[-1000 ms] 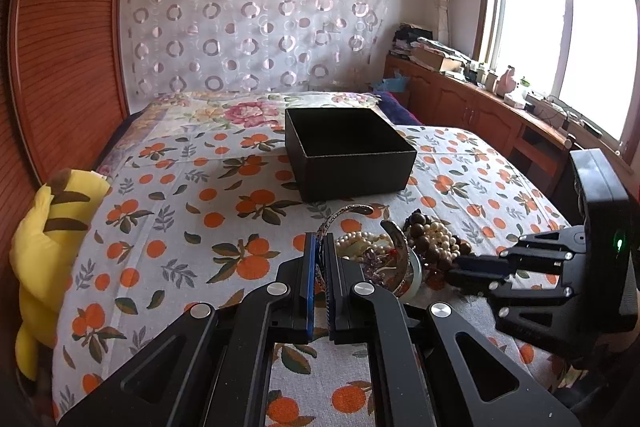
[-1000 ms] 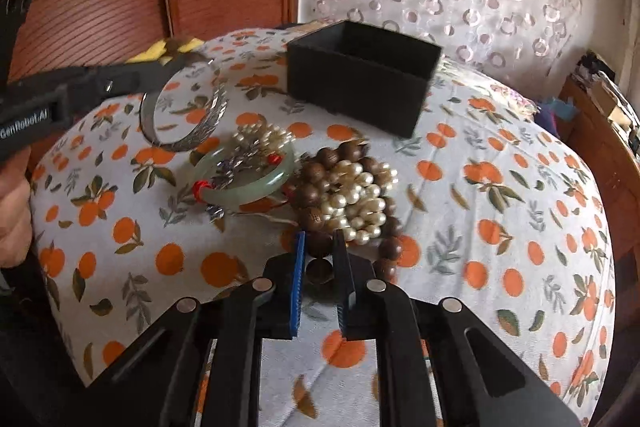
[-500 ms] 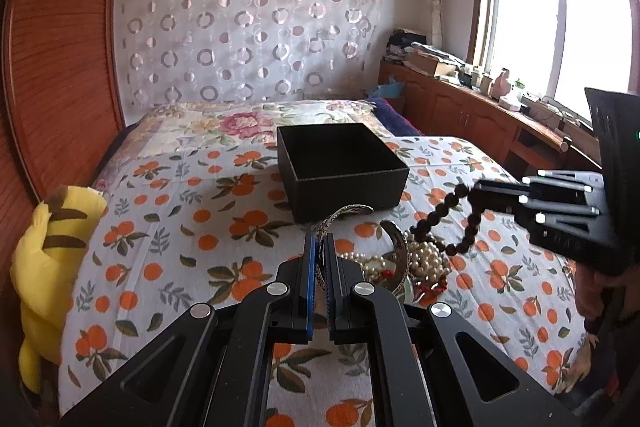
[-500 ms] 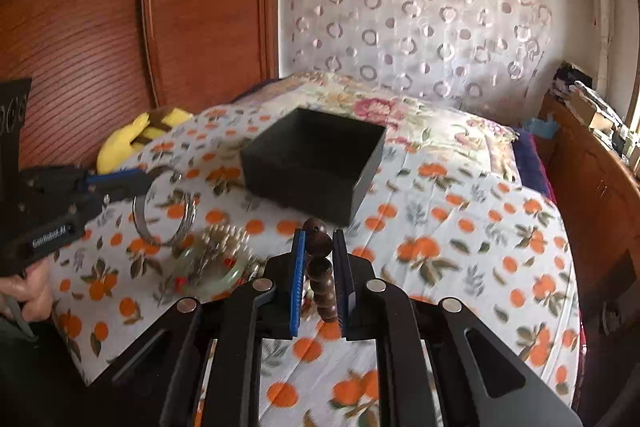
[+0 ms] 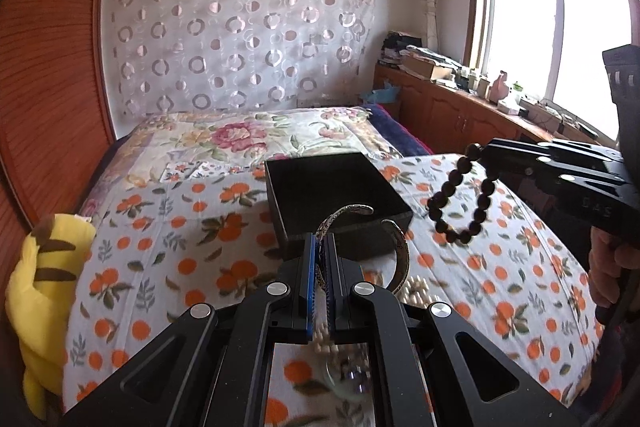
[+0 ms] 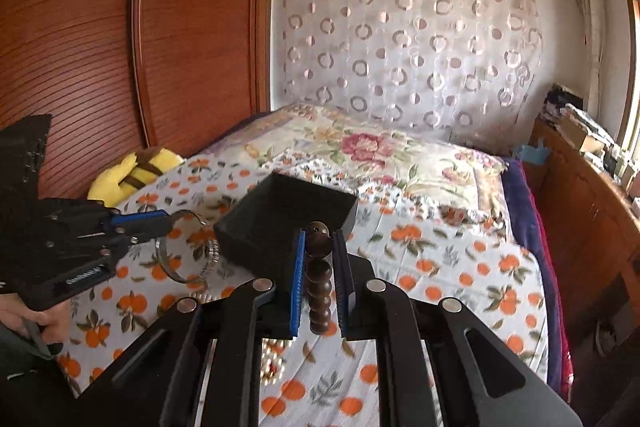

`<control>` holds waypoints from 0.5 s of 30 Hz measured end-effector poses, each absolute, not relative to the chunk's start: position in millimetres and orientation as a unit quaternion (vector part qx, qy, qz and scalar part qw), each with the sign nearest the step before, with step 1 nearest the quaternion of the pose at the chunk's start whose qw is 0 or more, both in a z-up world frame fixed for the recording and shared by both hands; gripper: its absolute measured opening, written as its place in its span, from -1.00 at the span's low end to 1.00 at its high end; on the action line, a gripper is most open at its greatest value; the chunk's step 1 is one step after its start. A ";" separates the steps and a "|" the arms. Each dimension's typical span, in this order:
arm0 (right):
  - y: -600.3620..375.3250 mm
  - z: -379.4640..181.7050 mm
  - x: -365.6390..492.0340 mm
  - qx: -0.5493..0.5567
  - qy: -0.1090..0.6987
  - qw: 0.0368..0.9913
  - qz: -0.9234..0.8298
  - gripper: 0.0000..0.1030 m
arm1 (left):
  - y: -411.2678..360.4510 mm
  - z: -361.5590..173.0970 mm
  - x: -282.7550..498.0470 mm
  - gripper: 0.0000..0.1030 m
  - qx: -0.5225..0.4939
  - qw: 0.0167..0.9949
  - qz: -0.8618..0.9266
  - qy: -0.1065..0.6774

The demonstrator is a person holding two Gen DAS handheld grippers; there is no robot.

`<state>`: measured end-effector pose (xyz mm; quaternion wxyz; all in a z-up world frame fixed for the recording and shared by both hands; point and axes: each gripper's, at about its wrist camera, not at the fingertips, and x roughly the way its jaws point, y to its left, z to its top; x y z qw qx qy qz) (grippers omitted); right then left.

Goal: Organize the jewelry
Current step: 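Put silver bangle in black box with left tool while right tool drops bead bracelet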

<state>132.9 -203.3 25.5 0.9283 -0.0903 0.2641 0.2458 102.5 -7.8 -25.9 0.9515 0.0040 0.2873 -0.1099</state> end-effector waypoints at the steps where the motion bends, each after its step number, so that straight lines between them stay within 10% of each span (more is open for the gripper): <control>1: -203.3 28.2 136.1 -0.090 0.262 0.929 0.246 -0.71 | -8.5 -24.8 106.6 -0.94 0.004 0.952 -0.109 0.287; 15: -186.6 53.5 175.2 -0.094 0.246 0.931 0.254 -0.71 | -23.2 -34.1 181.4 -0.93 0.008 0.945 -0.090 0.314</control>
